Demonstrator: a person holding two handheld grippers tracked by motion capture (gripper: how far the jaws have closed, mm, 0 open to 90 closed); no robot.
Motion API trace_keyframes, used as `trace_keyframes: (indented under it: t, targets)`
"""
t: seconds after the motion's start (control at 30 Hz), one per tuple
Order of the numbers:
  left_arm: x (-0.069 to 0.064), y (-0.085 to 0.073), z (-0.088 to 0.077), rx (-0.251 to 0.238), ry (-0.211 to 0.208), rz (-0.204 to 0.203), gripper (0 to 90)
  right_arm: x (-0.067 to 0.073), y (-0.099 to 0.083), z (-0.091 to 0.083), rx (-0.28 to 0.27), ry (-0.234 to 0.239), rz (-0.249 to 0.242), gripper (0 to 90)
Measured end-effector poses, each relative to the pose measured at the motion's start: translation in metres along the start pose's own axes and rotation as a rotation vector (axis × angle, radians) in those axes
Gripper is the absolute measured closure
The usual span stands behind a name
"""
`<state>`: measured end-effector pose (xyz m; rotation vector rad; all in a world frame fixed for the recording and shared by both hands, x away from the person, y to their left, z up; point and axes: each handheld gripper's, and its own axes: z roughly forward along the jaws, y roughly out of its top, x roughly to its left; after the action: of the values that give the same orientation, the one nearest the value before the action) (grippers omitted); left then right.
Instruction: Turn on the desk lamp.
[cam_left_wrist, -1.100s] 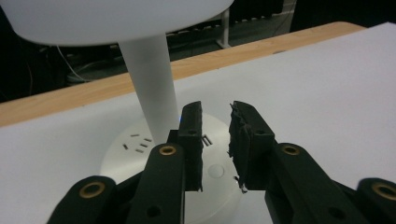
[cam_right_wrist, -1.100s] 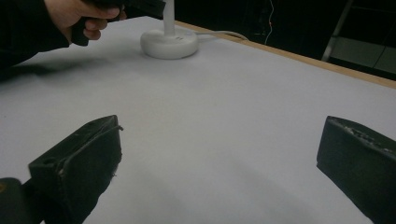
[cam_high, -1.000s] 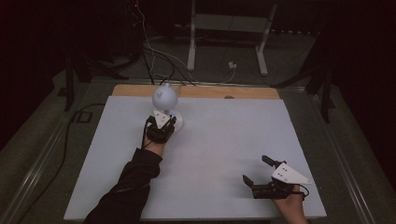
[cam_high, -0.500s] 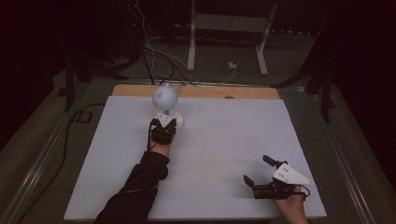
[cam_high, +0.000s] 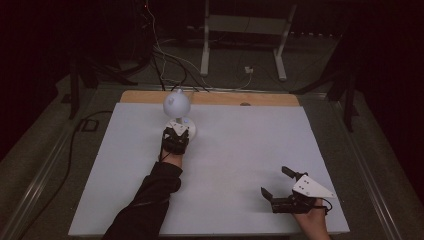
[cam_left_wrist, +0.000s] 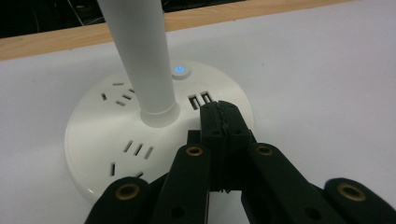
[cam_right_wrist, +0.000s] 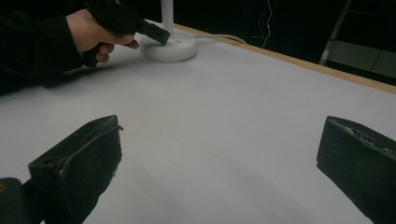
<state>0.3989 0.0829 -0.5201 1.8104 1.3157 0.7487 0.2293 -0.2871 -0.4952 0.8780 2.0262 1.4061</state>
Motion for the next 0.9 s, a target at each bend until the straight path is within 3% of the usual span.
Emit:
trace_keyframes:
  t: [0.47, 0.77, 0.9]
  targets:
    - [-0.002, 0.002, 0.000, 0.018, 0.002, 0.054, 90.0, 0.001, 0.000, 0.001, 0.007, 0.007, -0.002, 0.0]
    - [-0.011, 0.009, -0.010, -0.060, 0.010, 0.032, 89.5, 0.000, -0.001, 0.001, 0.002, 0.004, 0.002, 0.0]
    - [-0.012, 0.012, -0.015, -0.062, 0.015, 0.007, 82.5, 0.001, 0.000, 0.000, 0.001, 0.005, -0.001, 0.0]
